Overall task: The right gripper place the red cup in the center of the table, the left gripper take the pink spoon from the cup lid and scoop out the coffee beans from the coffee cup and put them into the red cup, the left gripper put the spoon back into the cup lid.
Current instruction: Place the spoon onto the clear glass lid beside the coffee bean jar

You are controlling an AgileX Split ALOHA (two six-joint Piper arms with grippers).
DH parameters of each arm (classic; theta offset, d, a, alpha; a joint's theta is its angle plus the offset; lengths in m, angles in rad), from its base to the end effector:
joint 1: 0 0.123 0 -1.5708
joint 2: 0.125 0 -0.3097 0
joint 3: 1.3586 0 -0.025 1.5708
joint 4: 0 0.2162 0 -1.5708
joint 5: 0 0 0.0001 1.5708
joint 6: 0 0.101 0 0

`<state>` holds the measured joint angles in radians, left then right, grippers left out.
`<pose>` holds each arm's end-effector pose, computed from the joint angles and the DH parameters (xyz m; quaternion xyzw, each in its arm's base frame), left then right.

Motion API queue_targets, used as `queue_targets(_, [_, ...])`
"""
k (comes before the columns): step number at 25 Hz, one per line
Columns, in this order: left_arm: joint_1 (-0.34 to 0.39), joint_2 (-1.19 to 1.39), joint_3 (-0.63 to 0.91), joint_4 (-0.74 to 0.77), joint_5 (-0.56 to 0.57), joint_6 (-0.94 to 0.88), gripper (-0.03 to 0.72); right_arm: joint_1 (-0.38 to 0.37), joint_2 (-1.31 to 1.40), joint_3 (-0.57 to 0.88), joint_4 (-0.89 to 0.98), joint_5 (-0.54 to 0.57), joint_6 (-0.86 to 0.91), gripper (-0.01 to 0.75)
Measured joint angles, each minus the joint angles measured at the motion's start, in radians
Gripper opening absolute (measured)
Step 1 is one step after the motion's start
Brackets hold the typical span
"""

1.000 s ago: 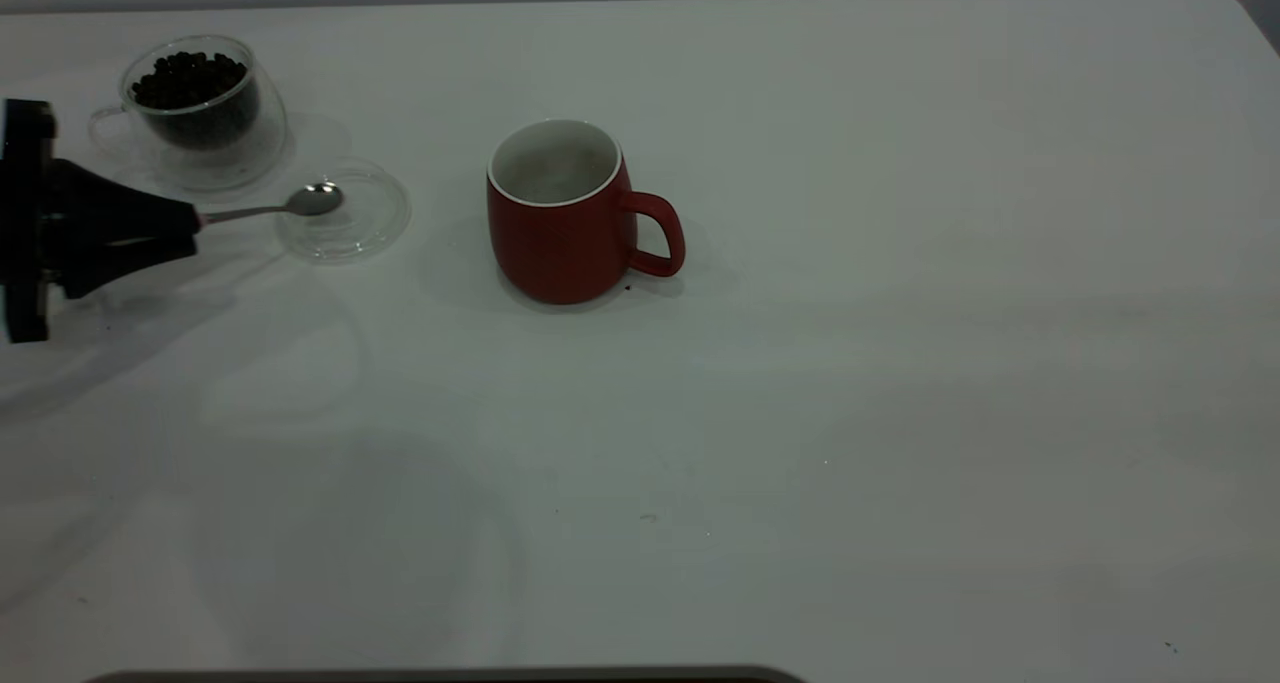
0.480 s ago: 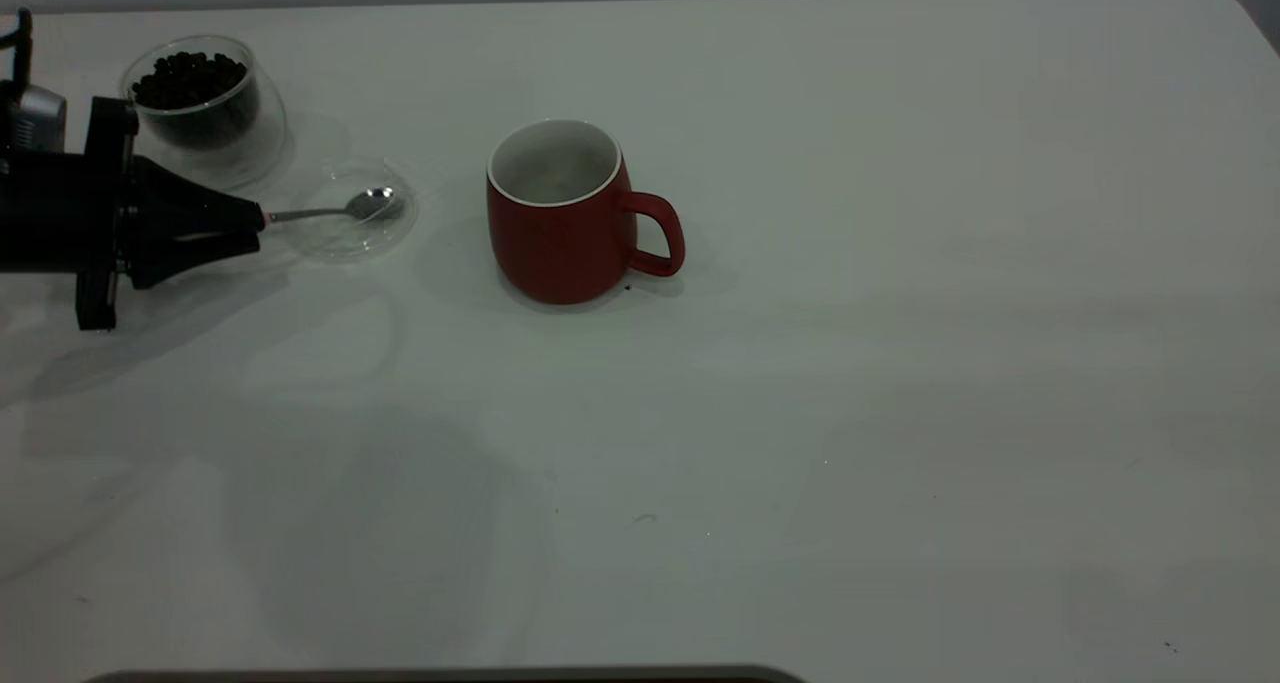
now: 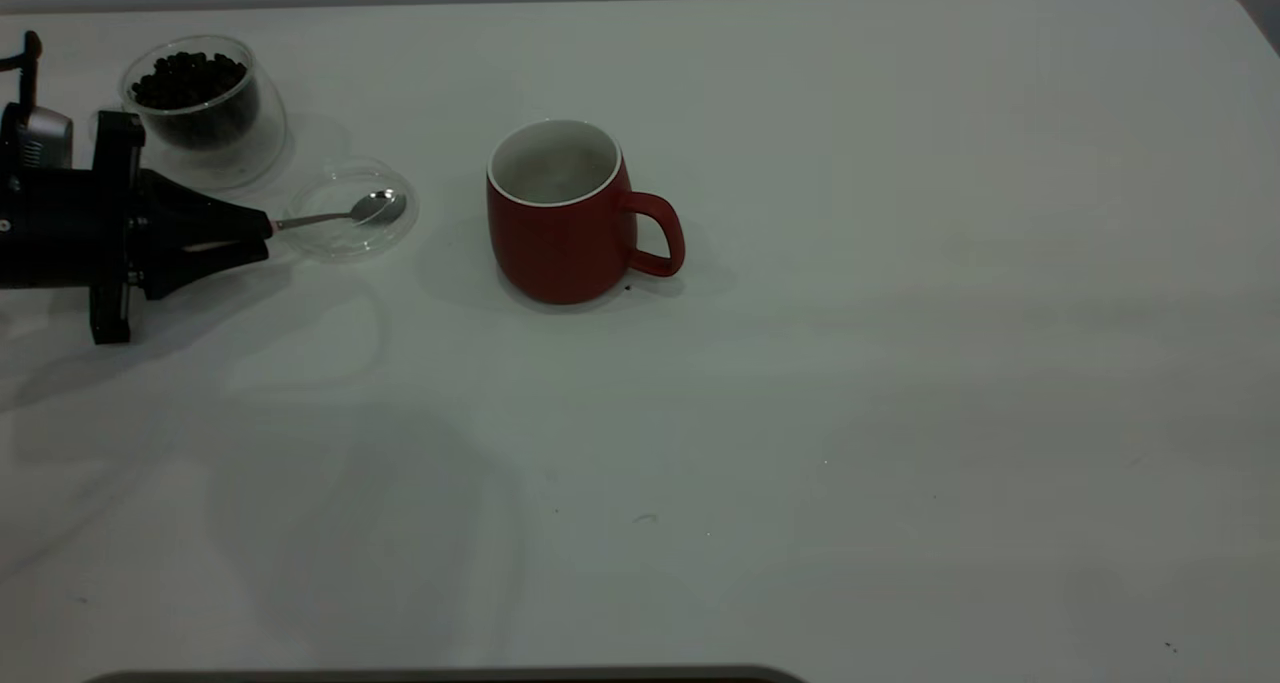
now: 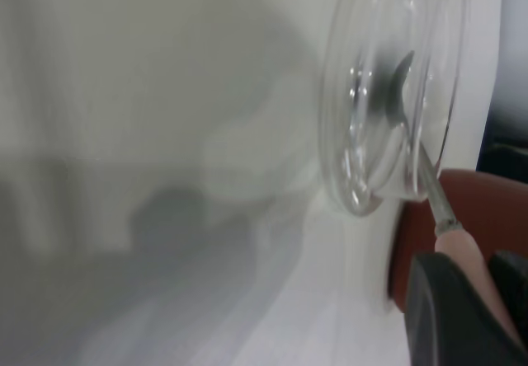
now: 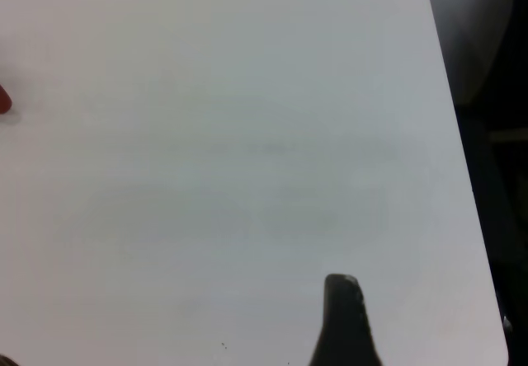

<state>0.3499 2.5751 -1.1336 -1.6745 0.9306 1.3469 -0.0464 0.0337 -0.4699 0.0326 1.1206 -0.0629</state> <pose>0.3771 0.0518 -0.0075 -0.2481 0.8493 -0.4421 0.1477 -0.0474 0.0052 0.2448 -0.0079 0.8837 -0.0093 0.4679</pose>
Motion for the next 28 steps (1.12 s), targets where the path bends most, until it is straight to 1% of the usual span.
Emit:
queue_targets(9, [-0.01, 0.007, 0.0, -0.032, -0.001, 0.014, 0.113, 0.0, 0.0, 0.0, 0.0, 0.0, 0.0, 0.587])
queue_targets(19, [-0.01, 0.007, 0.0, -0.033, -0.001, 0.019, 0.12, 0.0, 0.0, 0.0, 0.0, 0.0, 0.0, 0.587])
queue_targets(22, [-0.014, 0.008, 0.0, -0.034, -0.009, 0.03, 0.143, 0.0, 0.0, 0.0, 0.0, 0.0, 0.0, 0.587])
queue_targets(24, [-0.019, 0.009, 0.0, -0.035, -0.017, 0.032, 0.172, 0.0, 0.0, 0.0, 0.0, 0.0, 0.0, 0.587])
queue_targets(28, [-0.023, 0.009, 0.0, -0.047, -0.029, 0.037, 0.27, 0.0, 0.0, 0.0, 0.0, 0.0, 0.0, 0.587])
